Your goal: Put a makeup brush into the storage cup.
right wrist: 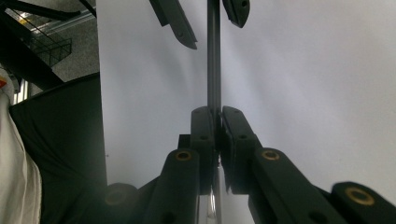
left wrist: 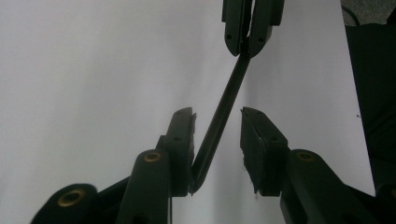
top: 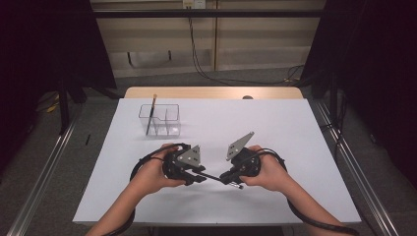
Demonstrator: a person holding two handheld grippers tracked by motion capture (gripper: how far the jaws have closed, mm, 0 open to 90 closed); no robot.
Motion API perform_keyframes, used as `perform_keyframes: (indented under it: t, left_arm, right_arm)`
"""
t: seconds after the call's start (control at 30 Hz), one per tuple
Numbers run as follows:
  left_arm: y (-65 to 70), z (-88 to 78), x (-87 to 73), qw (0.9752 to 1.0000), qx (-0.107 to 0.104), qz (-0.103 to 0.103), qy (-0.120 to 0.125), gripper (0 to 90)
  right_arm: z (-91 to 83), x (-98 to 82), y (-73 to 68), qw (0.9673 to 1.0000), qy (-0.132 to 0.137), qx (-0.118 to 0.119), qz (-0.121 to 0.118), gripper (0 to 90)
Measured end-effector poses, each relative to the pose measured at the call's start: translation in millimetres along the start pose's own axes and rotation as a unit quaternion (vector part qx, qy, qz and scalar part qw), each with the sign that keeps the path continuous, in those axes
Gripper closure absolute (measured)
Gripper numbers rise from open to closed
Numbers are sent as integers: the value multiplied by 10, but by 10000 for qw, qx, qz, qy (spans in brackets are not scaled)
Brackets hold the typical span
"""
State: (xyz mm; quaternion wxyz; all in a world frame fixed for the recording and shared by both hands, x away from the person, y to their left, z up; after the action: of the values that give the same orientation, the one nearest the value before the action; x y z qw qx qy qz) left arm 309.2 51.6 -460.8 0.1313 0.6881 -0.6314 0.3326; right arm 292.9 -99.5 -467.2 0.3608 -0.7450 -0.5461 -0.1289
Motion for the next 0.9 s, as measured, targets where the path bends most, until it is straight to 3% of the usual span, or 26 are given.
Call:
perform_keyframes:
  t: [0.27,0.9]
  left_arm:
    - [4,10,2,10000,20,-23,-19,735]
    - [22,48,9,10000,10,-31,-15,743]
  right_arm:
    - [28,27,5,10000,46,51,-30,845]
    - [17,87,21,9999,79,80,-20,845]
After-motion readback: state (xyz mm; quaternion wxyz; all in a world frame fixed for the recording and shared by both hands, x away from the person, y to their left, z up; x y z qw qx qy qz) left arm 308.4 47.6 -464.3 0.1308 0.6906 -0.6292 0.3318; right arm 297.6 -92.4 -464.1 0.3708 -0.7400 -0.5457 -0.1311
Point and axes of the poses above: each handheld gripper's, and its own axes: z roughly forward along the jaws, x roughly out of its top, y roughly to its right, the point moved 6 cm from there along z, roughly forward along the jaws, and after that the axes turned 15 degrees about x, right-handed, at the moved point
